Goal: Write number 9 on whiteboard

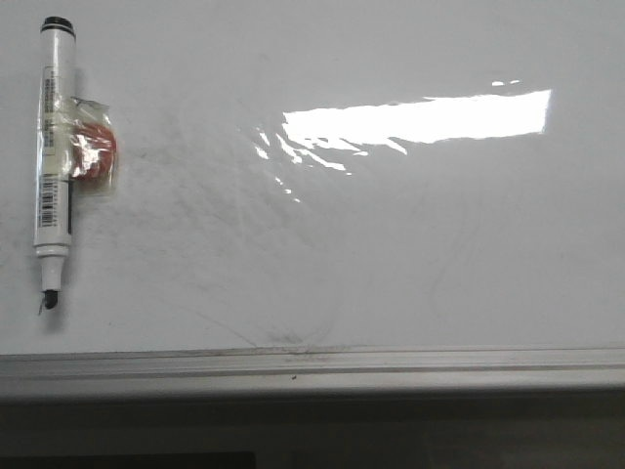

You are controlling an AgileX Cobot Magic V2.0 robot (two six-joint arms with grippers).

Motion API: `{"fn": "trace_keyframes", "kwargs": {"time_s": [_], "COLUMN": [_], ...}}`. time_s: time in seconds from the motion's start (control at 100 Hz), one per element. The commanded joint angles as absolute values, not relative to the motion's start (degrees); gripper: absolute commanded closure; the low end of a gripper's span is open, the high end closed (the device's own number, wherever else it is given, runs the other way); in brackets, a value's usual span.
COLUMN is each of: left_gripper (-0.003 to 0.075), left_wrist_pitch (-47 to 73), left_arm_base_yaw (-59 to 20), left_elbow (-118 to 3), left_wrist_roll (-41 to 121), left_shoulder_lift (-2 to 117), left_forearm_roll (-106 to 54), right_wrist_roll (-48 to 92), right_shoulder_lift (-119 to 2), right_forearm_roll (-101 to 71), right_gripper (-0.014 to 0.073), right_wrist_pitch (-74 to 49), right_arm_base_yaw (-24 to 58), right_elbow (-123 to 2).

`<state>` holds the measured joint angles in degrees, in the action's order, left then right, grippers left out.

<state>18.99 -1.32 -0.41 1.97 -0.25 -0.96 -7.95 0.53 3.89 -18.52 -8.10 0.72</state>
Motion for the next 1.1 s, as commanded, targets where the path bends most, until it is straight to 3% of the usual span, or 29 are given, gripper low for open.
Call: {"fn": "trace_keyframes", "kwargs": {"time_s": [0.0, 0.77, 0.88, 1.09], "left_gripper": [0.0741, 0.0741, 0.0741, 0.0741], "left_wrist_pitch": [16.3, 12.8, 10.7, -0.7], "left_arm_base_yaw": [-1.2, -1.2, -1.2, -1.2], "left_elbow": [1.9, 1.9, 1.9, 1.9], "left_wrist_roll": [2.0, 2.0, 2.0, 2.0], "left_shoulder_lift": [-1.8, -1.8, -1.8, -1.8], "left_forearm_roll": [-1.0, 3.4, 3.3, -11.0], "right_wrist_roll": [-7.5, -7.5, -7.5, -7.5], "right_shoulder_lift": [1.8, 1.8, 1.8, 1.8], "right_forearm_roll": [4.1, 4.1, 4.1, 4.1], "right_gripper": [0.0663, 0.0663, 0.0663, 0.0663], "right_wrist_pitch": [-17.6, -16.5, -10.6, 4.3], "right_arm_base_yaw": [-8.4, -8.4, -8.4, -8.4], "right_elbow": [1.4, 1.4, 1.4, 1.4]}}
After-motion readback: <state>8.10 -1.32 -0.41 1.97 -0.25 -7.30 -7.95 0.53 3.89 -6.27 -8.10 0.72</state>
